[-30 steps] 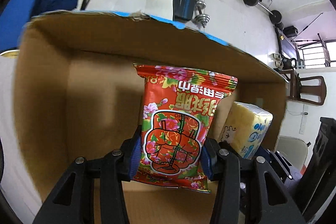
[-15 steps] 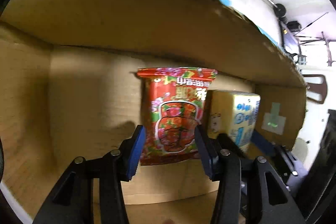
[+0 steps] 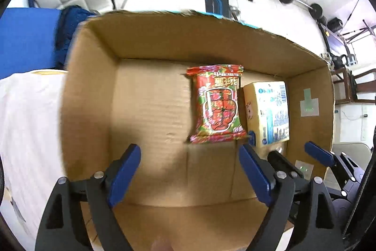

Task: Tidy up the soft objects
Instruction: 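Grasp the orange-white snack bag with the left gripper while the right grasps the green bag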

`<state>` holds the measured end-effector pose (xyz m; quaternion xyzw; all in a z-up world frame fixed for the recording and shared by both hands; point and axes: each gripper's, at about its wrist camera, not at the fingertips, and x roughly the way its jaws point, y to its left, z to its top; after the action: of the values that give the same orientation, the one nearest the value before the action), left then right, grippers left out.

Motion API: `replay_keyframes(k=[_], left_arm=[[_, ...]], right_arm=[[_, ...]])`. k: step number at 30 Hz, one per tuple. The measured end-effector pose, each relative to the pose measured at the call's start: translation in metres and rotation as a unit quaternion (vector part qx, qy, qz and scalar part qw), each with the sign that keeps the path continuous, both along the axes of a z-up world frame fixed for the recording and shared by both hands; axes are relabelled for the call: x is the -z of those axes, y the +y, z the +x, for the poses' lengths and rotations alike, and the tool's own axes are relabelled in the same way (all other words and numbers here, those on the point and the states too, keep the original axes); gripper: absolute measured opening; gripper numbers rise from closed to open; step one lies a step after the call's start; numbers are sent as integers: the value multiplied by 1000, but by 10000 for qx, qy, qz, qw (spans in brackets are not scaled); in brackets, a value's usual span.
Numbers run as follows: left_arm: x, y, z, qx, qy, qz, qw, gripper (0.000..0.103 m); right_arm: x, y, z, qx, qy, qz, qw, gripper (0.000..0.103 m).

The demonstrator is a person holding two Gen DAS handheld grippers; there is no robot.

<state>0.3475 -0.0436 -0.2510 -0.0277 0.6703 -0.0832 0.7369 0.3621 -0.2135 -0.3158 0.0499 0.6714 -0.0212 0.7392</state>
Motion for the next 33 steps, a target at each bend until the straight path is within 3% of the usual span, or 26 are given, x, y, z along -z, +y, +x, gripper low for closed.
replay_keyframes(k=[1,3,4,12,17,27,31,33], left_arm=[[-5,2,-4,-9,-77,76,9999,96],[-15,4,-19,-50,-329,208,9992,98],[-18,10,-20,-65,-458,274,9986,99],[-43,16,-41,38,-1236,486,9911,103],[-70,18,-72,144,-1525,341,9876,103],[-108,22,-118,237,-1775,199,9836,103],[-109,32,-133,135,-1704,348,9847,103],[-100,41,-138,-6,-1558,493,9866,103]], right_arm=[[-5,1,-7,0,-35,31,10000,82],[-12,6,-19,29,-137,1,9999,100],[-16,8,-26,17,-225,5,9997,103],[-67,22,-87,69,-827,-301,9961,103],[-99,30,-115,211,-1211,-361,9918,103],[-159,38,-166,283,-1673,-280,9851,103],[-161,38,-181,267,-1578,-152,9870,103],[-146,39,-186,207,-1364,-29,9904,103]])
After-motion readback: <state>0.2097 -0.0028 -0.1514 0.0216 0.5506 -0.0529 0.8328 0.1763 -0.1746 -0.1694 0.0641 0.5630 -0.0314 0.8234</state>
